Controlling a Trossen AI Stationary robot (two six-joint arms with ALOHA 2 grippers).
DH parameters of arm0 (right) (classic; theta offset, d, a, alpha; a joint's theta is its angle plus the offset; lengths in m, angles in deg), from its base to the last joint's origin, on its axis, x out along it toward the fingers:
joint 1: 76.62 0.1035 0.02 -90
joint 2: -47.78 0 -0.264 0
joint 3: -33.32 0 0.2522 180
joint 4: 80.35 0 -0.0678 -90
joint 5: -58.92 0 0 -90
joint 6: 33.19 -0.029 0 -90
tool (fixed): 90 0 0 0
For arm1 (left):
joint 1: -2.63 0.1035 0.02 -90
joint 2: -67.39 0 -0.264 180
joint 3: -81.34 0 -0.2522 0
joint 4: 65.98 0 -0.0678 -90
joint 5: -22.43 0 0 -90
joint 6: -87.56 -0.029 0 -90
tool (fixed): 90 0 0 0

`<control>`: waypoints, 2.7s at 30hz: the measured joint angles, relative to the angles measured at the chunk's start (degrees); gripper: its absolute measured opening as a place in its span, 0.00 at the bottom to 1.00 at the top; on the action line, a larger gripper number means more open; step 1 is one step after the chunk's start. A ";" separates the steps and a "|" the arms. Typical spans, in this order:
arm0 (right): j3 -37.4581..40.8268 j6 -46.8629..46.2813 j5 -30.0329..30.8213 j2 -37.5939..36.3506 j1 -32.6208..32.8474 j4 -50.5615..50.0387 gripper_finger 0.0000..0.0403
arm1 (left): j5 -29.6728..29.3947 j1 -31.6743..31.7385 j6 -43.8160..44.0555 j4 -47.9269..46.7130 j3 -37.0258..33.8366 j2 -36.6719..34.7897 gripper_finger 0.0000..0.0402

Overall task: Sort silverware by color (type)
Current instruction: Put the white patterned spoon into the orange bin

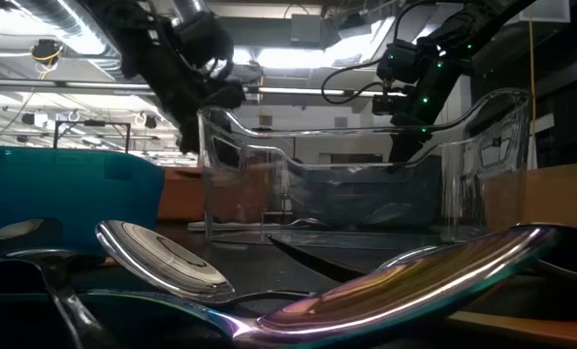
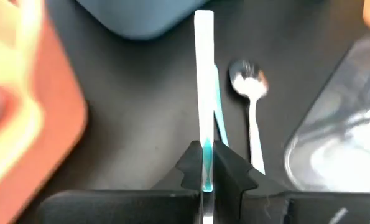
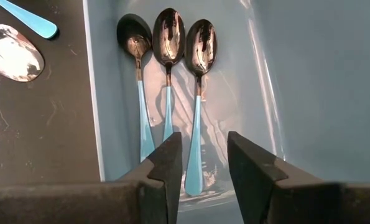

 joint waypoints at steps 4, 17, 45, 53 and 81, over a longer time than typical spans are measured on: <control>0.00 0.00 0.00 0.00 0.00 0.01 0.29 | -3.72 1.00 2.19 0.10 0.09 -3.34 0.03; 0.00 0.00 -0.02 0.00 0.00 0.17 0.29 | -23.81 7.72 18.66 0.29 0.09 -8.11 0.03; 0.00 0.00 -0.02 0.00 0.00 0.44 0.29 | -31.73 11.34 72.09 0.14 0.09 -0.57 0.05; 0.00 0.02 -0.01 0.00 0.00 2.34 0.29 | -35.75 11.56 87.39 0.54 0.09 4.00 0.05; 0.00 0.02 -0.01 0.00 0.00 3.38 0.29 | -35.84 15.00 90.93 1.36 0.09 4.06 0.17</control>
